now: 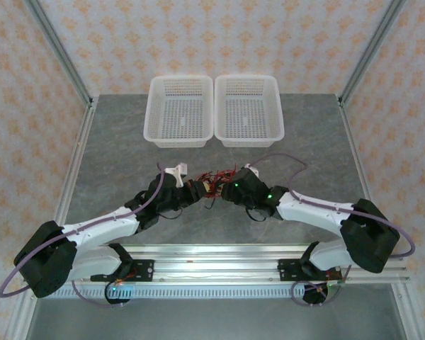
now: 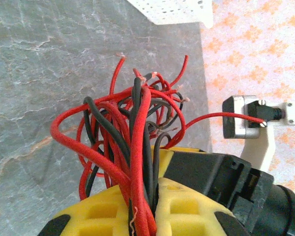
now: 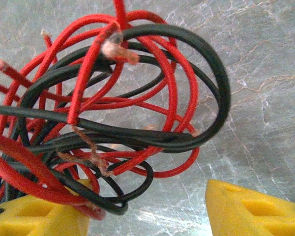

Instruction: Untangle the cables

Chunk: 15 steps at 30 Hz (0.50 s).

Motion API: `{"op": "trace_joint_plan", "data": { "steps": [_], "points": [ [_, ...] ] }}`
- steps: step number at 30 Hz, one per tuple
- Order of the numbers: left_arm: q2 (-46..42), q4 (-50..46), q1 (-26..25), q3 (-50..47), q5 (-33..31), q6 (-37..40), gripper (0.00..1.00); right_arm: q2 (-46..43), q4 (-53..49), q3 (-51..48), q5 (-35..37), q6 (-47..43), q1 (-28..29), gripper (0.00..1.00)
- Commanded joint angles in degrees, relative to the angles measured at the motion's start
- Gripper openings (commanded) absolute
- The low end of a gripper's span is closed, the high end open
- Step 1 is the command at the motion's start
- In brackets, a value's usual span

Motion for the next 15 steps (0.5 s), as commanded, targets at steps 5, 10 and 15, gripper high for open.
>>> {"op": "trace_joint_plan", "data": {
  "steps": [5,10,15],
  "points": [
    [-2.81,7.38,0.53,-0.73,0.5,-4.03,0.0,2.43,1.74,0.97,10.8,0.58,-0.13,0.35],
    [-5.3,8.01,1.31,-1.38,2.03,-5.86,0.0,2.24,1.36,0.53,17.06,-4.41,-2.08,0.2],
    [-7.89,6.27,3.24,-1.96,4.78,-6.14,0.0,-2.44,5.11,-3.84,21.33,-8.97,-5.86,0.21]
  ]
}}
